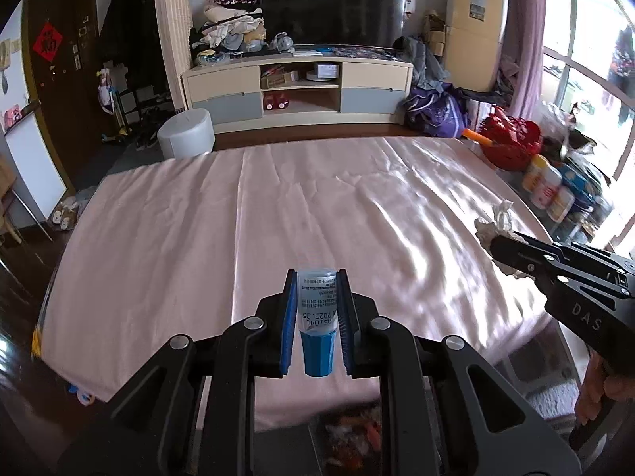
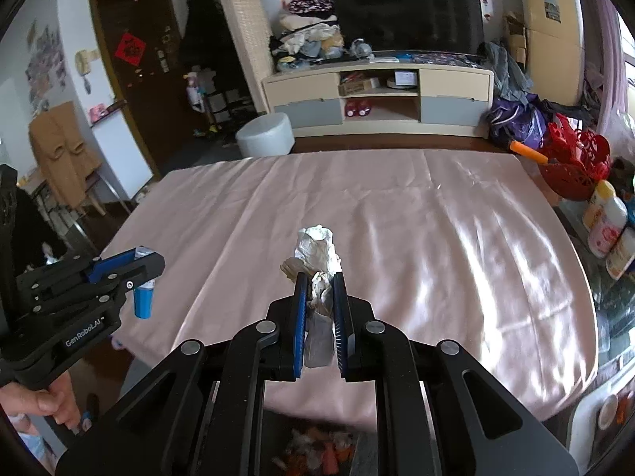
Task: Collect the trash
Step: 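Carry the tissue and blue-capped bottle into the black bin while both tools open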
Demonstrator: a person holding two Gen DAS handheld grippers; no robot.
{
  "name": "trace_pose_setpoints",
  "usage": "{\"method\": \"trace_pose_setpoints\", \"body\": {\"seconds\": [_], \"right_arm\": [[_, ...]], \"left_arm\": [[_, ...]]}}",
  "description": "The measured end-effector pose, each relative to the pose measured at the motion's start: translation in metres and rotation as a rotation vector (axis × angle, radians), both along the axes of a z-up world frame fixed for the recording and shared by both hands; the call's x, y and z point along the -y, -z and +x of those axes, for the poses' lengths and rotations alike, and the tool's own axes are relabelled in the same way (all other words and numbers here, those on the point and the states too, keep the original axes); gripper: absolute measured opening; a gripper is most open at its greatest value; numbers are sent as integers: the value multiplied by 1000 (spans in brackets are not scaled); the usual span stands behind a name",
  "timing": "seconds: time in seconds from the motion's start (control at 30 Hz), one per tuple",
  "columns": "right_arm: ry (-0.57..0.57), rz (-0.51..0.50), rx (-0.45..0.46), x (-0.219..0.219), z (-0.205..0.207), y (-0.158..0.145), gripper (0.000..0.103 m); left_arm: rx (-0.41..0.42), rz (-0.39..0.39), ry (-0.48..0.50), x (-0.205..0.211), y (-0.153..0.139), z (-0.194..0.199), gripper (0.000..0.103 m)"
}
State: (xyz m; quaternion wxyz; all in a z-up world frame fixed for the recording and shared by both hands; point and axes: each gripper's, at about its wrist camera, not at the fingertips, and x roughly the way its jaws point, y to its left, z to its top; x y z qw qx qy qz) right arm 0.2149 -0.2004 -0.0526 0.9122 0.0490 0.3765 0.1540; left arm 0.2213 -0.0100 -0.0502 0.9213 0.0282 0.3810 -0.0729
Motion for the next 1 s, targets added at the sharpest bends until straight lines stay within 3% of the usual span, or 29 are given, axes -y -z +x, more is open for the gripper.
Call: {"method": "trace_pose_setpoints", "body": {"seconds": [0.2, 0.43, 0.8, 1.0], "right_arm": [[-22, 0, -33, -1, -55, 29, 14], [-41, -22, -127, -5, -95, 81, 14], [-16, -28, -285, -10, -117, 168, 14], [-3, -15, -389, -15, -115, 213, 14]], "left_arm": [[-32, -37, 7, -6, 27, -53, 17], [-114, -39, 10, -7, 89, -100, 17], [-297, -82, 50, 9, 192, -140, 17], [-343, -88, 63, 15, 225, -142, 17]]}}
